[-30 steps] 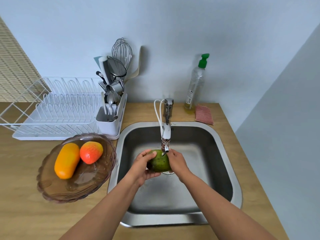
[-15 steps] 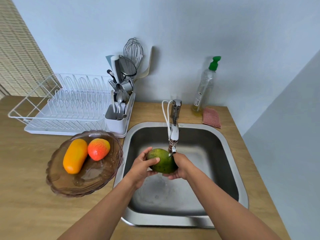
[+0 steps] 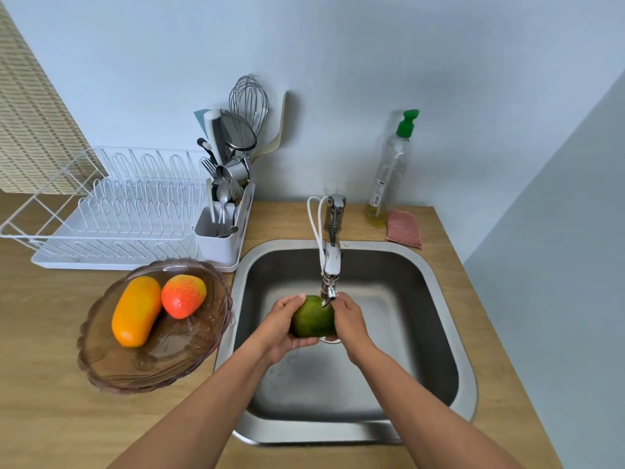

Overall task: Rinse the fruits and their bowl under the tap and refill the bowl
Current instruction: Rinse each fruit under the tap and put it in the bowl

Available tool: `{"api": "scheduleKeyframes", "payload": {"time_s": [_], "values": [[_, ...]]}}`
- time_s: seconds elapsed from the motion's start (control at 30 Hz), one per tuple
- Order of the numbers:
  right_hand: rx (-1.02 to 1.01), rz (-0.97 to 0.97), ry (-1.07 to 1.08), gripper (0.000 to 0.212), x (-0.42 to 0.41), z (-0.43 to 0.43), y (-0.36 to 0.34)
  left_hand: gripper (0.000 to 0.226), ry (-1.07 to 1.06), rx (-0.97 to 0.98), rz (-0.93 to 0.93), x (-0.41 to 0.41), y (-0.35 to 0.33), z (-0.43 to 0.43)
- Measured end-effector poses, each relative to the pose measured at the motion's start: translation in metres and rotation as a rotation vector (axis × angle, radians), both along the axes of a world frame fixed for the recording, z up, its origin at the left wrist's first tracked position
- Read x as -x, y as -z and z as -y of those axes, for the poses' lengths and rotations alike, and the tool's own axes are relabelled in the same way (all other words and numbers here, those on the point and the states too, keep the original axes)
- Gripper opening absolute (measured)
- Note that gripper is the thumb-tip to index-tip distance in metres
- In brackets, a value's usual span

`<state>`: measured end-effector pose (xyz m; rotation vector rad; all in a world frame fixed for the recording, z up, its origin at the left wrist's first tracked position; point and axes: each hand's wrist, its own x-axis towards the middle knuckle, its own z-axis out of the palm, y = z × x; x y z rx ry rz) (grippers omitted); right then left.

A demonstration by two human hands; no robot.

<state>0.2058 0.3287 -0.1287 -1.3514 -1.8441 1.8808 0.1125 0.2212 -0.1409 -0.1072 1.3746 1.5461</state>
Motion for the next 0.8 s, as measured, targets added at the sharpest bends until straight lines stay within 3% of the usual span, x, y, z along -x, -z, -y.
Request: {"api": "scheduleKeyframes", "payload": {"time_s": [0.07, 0.17, 0.27, 0.4, 0.47, 0.63, 0.8], "values": [[0.038, 0.018, -0.023, 0.023, -0.001, -0.002, -0.001, 0.041, -0.004, -0.024, -0.029, -0.002, 0.001, -0.002], [0.042, 0.073, -0.121, 0.039, -0.003, -0.006, -0.001, 0.041, 0.001, -0.033, -0.059, -0.003, 0.001, -0.002], [0.043, 0.108, -0.073, 0.030, 0.000, -0.012, -0.001, 0.043, 0.008, -0.075, -0.036, -0.005, 0.001, 0.000], [0.345, 0.169, -0.095, 0.038, -0.003, -0.019, -0.009, 0.060, 0.087, -0.073, -0.157, -0.005, -0.001, 0.001], [0.370, 0.192, -0.094, 0.043, -0.007, -0.020, -0.008, 0.058, 0.126, -0.063, -0.194, -0.004, -0.002, 0.002], [0.101, 0.081, 0.008, 0.028, -0.005, -0.013, 0.004, 0.045, 0.127, 0.015, -0.128, -0.003, 0.001, -0.001], [-0.277, 0.117, -0.056, 0.032, -0.005, -0.006, 0.006, 0.039, 0.201, 0.134, -0.059, 0.000, -0.008, 0.001]]}}
